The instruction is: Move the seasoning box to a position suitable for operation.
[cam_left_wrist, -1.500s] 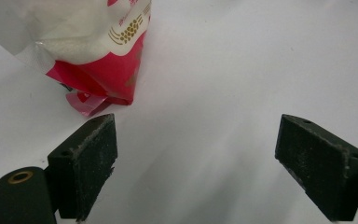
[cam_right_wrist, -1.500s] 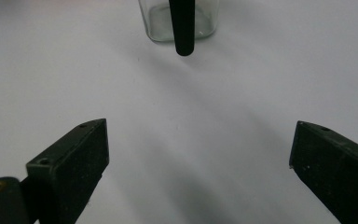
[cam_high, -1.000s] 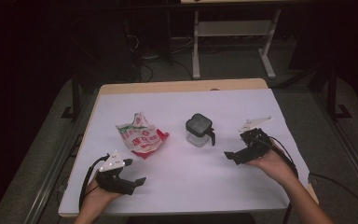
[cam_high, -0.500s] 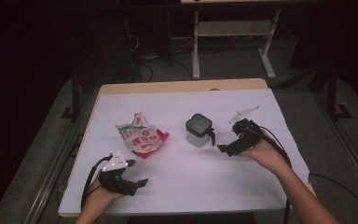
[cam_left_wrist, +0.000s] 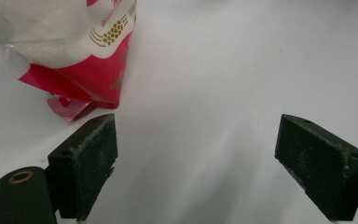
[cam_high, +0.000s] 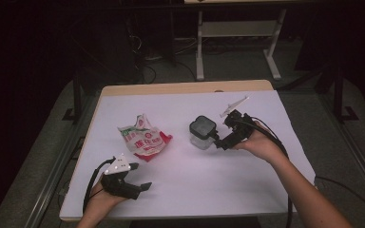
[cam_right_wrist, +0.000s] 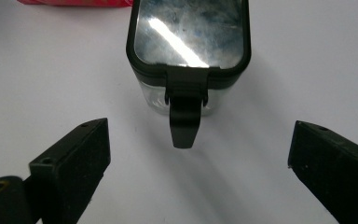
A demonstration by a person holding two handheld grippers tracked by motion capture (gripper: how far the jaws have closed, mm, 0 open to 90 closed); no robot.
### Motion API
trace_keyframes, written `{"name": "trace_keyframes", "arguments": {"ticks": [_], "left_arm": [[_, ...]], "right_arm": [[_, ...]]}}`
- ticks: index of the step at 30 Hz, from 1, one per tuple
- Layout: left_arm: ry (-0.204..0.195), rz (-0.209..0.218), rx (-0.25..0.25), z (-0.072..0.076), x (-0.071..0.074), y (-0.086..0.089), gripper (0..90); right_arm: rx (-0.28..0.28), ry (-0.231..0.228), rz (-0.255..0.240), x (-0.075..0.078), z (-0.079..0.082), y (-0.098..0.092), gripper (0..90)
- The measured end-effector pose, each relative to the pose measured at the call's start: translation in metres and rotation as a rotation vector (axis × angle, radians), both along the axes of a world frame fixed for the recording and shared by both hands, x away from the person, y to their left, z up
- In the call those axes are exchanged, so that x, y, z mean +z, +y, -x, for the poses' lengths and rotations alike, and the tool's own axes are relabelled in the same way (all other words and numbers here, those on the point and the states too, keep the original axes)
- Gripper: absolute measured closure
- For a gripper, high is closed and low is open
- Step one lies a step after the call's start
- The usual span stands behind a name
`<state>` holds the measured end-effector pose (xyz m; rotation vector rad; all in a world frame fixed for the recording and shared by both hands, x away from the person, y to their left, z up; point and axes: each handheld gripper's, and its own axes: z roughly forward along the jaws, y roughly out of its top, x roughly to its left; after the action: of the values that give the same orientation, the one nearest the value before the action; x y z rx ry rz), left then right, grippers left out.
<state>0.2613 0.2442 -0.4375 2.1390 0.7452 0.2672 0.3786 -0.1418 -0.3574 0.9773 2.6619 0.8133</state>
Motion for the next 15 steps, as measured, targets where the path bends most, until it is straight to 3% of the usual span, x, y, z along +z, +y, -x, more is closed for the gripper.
{"name": "trace_keyframes", "arguments": {"ticks": [15], "left_arm": [[0.007, -0.01, -0.017, 0.0, -0.001, -0.001, 12.6]], "right_arm": [[0.038, 0.023, 0.05, 0.007, -0.03, 0.033, 3.7]]}}
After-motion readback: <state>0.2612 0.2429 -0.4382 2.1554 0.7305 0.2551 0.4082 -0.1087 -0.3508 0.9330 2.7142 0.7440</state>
